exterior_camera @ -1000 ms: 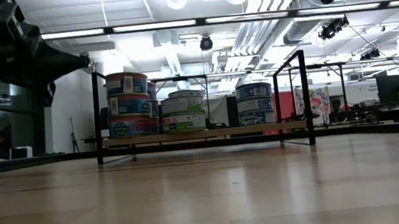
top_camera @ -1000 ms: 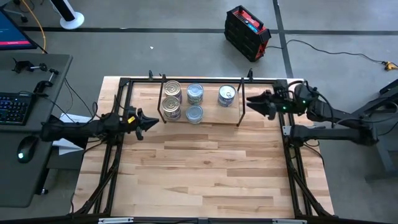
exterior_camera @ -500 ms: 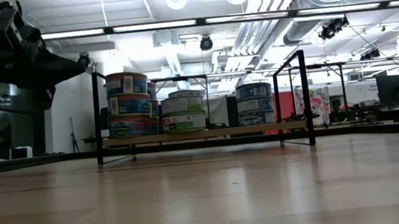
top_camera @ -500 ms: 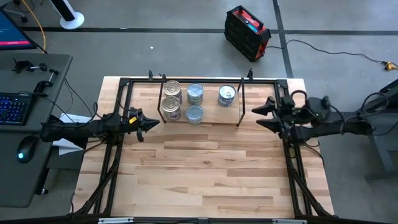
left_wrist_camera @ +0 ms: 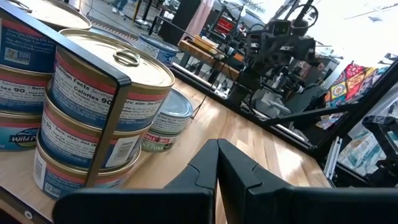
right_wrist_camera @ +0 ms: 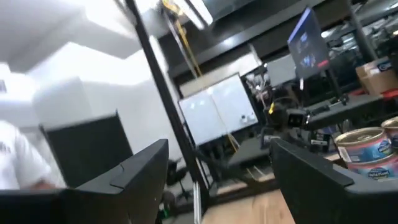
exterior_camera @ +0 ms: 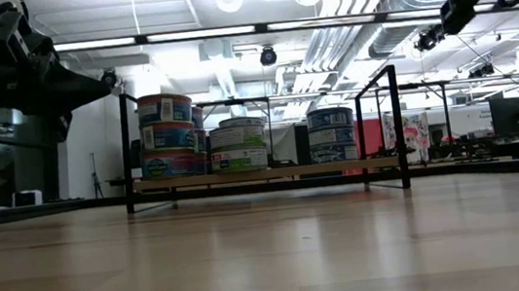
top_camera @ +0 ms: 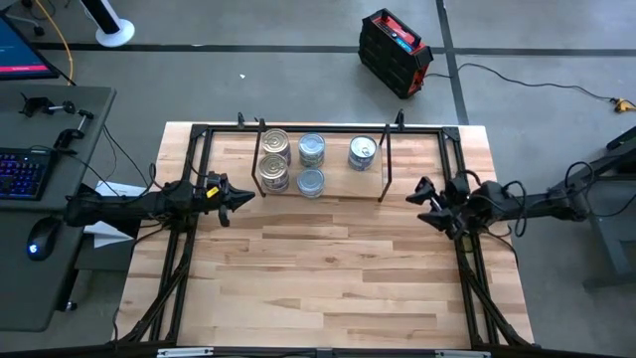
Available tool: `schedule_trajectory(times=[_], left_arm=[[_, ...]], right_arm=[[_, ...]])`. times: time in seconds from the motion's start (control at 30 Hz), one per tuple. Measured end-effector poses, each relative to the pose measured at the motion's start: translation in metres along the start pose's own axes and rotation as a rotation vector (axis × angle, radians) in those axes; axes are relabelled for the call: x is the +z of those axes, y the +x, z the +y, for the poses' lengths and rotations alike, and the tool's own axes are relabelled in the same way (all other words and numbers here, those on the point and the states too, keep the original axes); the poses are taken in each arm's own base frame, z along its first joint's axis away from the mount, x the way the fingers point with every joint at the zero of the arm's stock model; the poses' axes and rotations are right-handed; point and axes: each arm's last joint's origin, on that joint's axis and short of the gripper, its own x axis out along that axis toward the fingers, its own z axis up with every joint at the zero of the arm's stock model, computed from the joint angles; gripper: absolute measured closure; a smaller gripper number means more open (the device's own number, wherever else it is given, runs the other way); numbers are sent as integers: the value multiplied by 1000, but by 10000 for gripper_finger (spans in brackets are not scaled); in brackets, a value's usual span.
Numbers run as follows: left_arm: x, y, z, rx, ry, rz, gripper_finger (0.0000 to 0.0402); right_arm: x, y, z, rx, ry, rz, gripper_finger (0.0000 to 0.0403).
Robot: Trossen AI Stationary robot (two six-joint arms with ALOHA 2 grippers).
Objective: Stack canned seafood by type on shelf
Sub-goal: Return to Home Position
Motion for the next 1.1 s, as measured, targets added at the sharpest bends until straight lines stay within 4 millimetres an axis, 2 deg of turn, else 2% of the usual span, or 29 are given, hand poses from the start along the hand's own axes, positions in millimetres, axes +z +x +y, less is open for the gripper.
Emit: schedule_trajectory(times=[0.1,0.17,0.3,0.43,0.63,0.77,0.93,1.1], left_arm=[[0,0,0,0,-1,0,401],[0,0,0,0,-1,0,401],[0,0,0,1,0,0,401],[0,0,0,0,0,0,401],[1,-2,-1,-12,-3,-16,401],[7,-9,-1,-41,-16,-85,401],[13,-11,-1,-42,-26,-156,401],[11,-11,-1,-35,-25,-144,401]], right_arm=[[-4,-1,-1,10,-33,67,134],[-13,-3,-4,2,-54,141,134],[-36,-10,-12,-36,-5,403,134],[-54,-21,-20,-143,43,618,134],[-56,-20,-23,-210,30,631,134],[-56,-21,-23,-217,30,634,134],[-39,-23,-14,-154,-7,458,134],[-21,-22,-9,-104,-49,254,134]])
